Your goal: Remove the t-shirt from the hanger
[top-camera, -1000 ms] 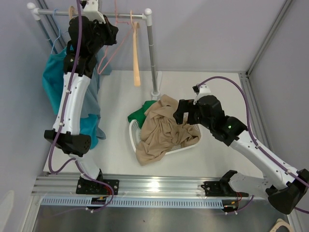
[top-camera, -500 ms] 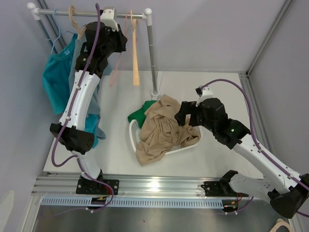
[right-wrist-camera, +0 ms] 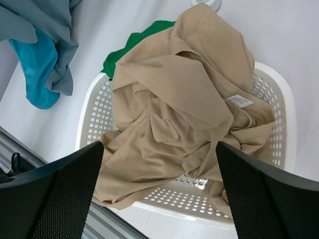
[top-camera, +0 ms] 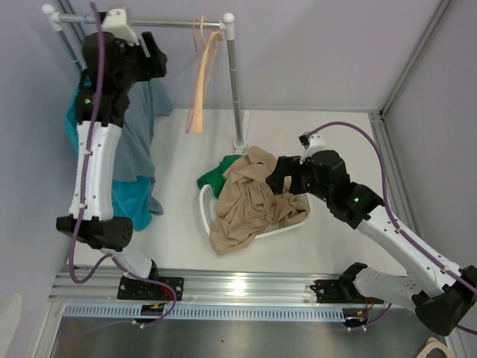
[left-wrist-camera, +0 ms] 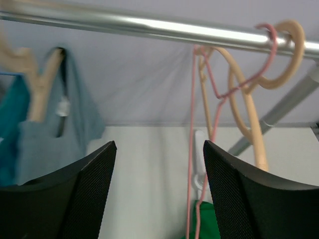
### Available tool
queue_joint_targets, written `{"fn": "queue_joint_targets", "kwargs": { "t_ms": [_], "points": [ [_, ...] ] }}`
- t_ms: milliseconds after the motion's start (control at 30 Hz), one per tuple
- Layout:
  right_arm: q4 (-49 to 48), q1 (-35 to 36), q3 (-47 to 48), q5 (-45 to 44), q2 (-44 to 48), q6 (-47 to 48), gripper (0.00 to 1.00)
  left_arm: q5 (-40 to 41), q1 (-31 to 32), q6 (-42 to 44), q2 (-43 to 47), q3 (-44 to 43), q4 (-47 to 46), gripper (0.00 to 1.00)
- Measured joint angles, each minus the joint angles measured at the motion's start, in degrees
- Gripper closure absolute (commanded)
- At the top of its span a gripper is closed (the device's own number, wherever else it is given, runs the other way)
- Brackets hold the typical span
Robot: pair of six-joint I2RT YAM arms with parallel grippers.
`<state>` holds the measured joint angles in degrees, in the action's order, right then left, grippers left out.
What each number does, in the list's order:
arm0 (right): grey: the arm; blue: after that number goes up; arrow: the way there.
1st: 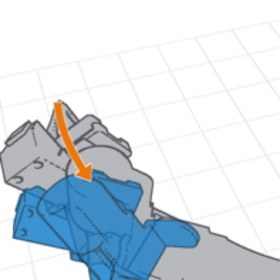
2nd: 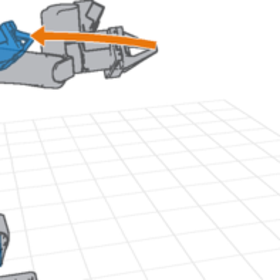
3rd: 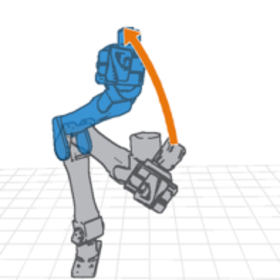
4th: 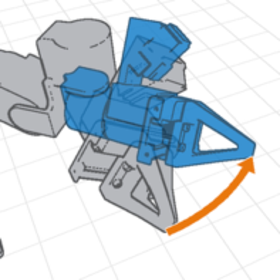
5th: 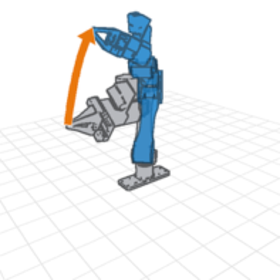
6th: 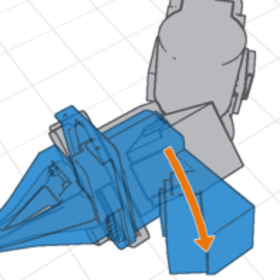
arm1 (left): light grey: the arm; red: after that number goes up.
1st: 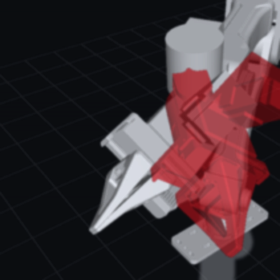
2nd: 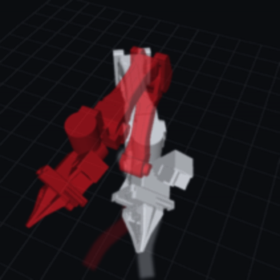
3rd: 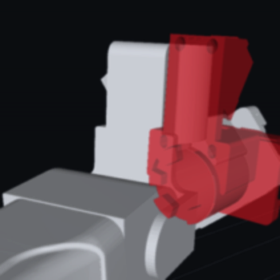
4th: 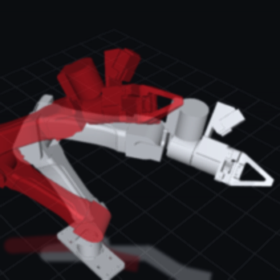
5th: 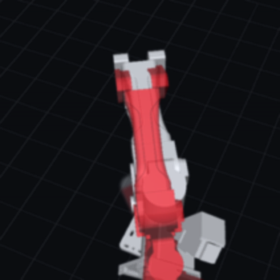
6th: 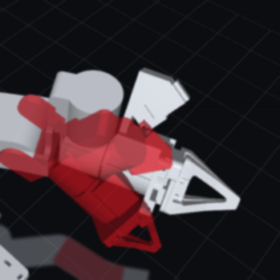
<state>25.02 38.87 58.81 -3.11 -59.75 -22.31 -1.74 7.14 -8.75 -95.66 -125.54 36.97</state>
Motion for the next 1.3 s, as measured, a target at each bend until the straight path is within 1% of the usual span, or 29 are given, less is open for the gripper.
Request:
{"fn": "queue_joint_targets", "kwargs": {
  "t_ms": [100,233,400,500,633,667,800,967,1133,1200,1300],
  "points": [
    [-0.33,-0.02,0.02,0.83,-0.81,0.02,0.01,0.09,-4.74,-0.66,2.38,-0.37,1.05,0.23],
    [-0.44,-0.11,0.02,1.49,-2.10,0.04,0.00,-0.28,-8.35,-0.94,3.43,-1.07,2.54,0.25],
    [-0.02,-0.17,0.70,1.88,-3.19,0.02,0.00,-3.80,-13.92,-2.82,-0.81,-4.26,4.59,0.27],
    [-0.02,-0.24,1.75,1.92,-3.39,0.02,0.00,-4.68,-15.87,-3.30,-4.68,-6.14,5.79,0.28],
    [-0.07,-0.44,2.73,1.97,-3.72,0.00,0.01,-4.70,-16.06,-3.26,-9.05,-8.61,6.86,0.31],
    [-0.07,-0.52,2.86,2.01,-4.02,-0.02,0.01,-4.72,-16.06,-3.26,-9.66,-8.85,6.91,0.32],
    [-0.04,-0.87,4.48,2.82,-6.69,0.00,0.01,-4.68,-16.04,-3.23,-10.29,-9.16,6.08,0.34],
    [-0.22,-1.11,7.43,4.28,-10.14,0.15,0.01,-4.68,-16.06,-3.19,-10.27,-8.85,0.55,0.35],
    [-0.46,-1.27,9.51,5.97,-12.57,0.39,0.01,-4.61,-16.04,-2.99,-11.32,-9.42,-3.17,0.41],
    [-0.44,-1.36,10.08,6.40,-13.18,0.52,0.00,-4.68,-16.06,-2.82,-13.22,-11.43,-4.26,0.43],
    [-0.46,-1.60,10.99,6.97,-13.99,0.81,0.01,-4.68,-16.04,-2.75,-15.32,-11.91,-5.88,0.48]
  ]
}}
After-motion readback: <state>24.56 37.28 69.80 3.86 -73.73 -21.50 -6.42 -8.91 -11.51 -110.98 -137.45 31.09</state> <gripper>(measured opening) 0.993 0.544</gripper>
